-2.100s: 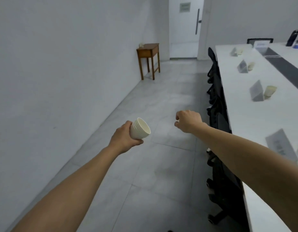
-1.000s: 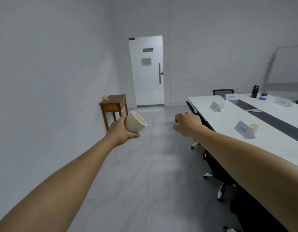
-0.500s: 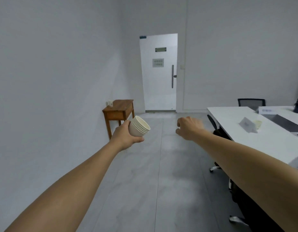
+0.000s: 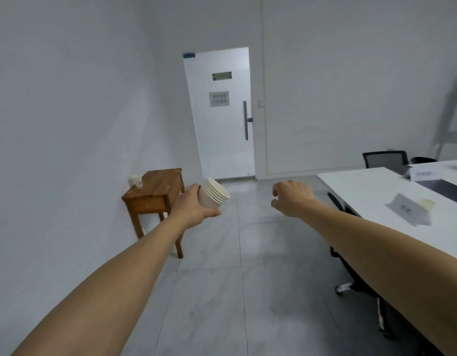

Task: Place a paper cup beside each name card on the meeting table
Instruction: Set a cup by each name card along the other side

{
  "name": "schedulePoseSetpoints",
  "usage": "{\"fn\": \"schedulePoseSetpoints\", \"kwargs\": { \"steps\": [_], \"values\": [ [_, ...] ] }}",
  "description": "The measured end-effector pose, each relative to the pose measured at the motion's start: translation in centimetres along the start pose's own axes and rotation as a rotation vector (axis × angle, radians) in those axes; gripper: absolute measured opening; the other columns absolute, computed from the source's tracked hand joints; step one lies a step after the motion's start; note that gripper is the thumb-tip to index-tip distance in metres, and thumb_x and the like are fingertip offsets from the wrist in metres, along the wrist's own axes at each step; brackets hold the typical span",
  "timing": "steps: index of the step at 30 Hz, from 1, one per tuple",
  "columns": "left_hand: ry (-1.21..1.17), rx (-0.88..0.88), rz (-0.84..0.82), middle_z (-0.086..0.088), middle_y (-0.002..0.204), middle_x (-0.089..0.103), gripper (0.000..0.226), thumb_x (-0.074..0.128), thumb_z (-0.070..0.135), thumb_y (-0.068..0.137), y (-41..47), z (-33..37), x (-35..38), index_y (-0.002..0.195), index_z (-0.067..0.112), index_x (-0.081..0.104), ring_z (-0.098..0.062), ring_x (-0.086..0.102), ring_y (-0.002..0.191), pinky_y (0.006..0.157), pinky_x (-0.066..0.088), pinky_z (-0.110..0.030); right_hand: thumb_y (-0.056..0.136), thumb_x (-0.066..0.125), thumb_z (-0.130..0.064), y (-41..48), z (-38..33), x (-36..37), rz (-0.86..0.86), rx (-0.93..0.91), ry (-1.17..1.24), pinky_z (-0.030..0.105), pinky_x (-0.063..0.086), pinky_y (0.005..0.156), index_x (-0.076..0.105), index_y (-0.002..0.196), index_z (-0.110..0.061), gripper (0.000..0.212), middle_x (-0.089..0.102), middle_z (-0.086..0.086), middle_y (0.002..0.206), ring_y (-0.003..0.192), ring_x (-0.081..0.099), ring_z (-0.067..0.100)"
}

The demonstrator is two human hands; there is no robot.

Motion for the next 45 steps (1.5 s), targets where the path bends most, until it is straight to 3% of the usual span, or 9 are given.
{"fn": "schedulePoseSetpoints", "kwargs": {
  "steps": [6, 11, 19, 24, 30, 36, 45],
  "values": [
    [-0.020, 0.039, -0.073, -0.001, 0.115, 0.060, 0.075, 0.088, 0.037, 0.065, 16.5, -2.3, 5.9, 0.127, 0.019, 0.049, -0.021, 0.059, 0.101, 0.084, 0.056, -0.040, 0.087, 0.060, -0.029, 15.0, 4.7, 4.0, 0.011, 0.087, 0.013, 0.034, 0.049, 0.079, 0.067, 0.111, -0.015, 0.028, 0.068, 0.009, 0.112, 0.100, 0.065, 0.032],
    [-0.027, 0.031, -0.067, -0.001, 0.111, 0.060, 0.067, 0.087, 0.037, 0.066, 31.6, -4.2, 10.5, 0.119, 0.020, 0.050, -0.021, 0.061, 0.098, 0.083, 0.058, -0.047, 0.088, 0.059, -0.029, 30.3, 7.9, 8.2, 0.003, 0.091, 0.023, 0.035, 0.050, 0.081, 0.065, 0.113, -0.016, 0.029, 0.066, 0.009, 0.114, 0.102, 0.063, 0.032],
    [-0.036, 0.000, -0.034, -0.001, 0.115, 0.059, 0.068, 0.087, 0.038, 0.066, 51.7, -6.1, 12.8, 0.120, 0.019, 0.050, -0.023, 0.059, 0.101, 0.085, 0.057, -0.046, 0.093, 0.058, -0.034, 51.8, 9.6, 8.7, 0.012, 0.046, 0.009, 0.035, 0.049, 0.082, 0.063, 0.118, -0.016, 0.031, 0.066, 0.008, 0.113, 0.100, 0.063, 0.029],
    [-0.059, 0.009, -0.004, -0.001, 0.113, 0.060, 0.067, 0.087, 0.038, 0.066, 64.9, -9.1, 15.1, 0.120, 0.018, 0.051, -0.023, 0.060, 0.098, 0.082, 0.058, -0.044, 0.093, 0.058, -0.035, 64.2, 10.1, 12.7, 0.009, 0.030, -0.028, 0.034, 0.047, 0.082, 0.062, 0.120, -0.018, 0.032, 0.066, 0.006, 0.115, 0.104, 0.063, 0.029],
    [-0.077, 0.022, -0.084, 0.003, 0.104, 0.060, 0.065, 0.086, 0.041, 0.060, 82.2, -12.8, 19.5, 0.112, 0.022, 0.051, -0.023, 0.062, 0.091, 0.079, 0.058, -0.050, 0.092, 0.058, -0.035, 79.6, 13.9, 17.4, -0.013, 0.130, -0.015, 0.033, 0.044, 0.079, 0.062, 0.120, -0.018, 0.033, 0.065, 0.007, 0.117, 0.106, 0.063, 0.029],
    [-0.086, 0.119, -0.160, 0.004, 0.104, 0.058, 0.066, 0.088, 0.041, 0.060, 99.6, -9.8, 23.1, 0.111, 0.023, 0.050, -0.022, 0.060, 0.094, 0.078, 0.058, -0.050, 0.093, 0.057, -0.040, 92.5, 20.1, 17.2, 0.029, 0.259, 0.021, 0.033, 0.043, 0.081, 0.060, 0.124, -0.024, 0.035, 0.063, 0.004, 0.123, 0.112, 0.061, 0.027],
    [-0.119, 0.222, -0.293, 0.002, 0.105, 0.060, 0.064, 0.088, 0.039, 0.061, 118.8, -6.6, 37.9, 0.110, 0.021, 0.051, -0.021, 0.061, 0.094, 0.080, 0.058, -0.046, 0.093, 0.059, -0.041, 108.2, 33.5, 23.1, 0.008, 0.407, 0.022, 0.032, 0.043, 0.082, 0.059, 0.126, -0.023, 0.038, 0.062, 0.004, 0.125, 0.112, 0.060, 0.028]
  ]
}}
Point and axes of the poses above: each hand's wrist, its own y-axis towards the middle knuckle, its own x-axis out of the palm, z = x × y, the point moved 7 cm from there along y, towards the middle knuckle
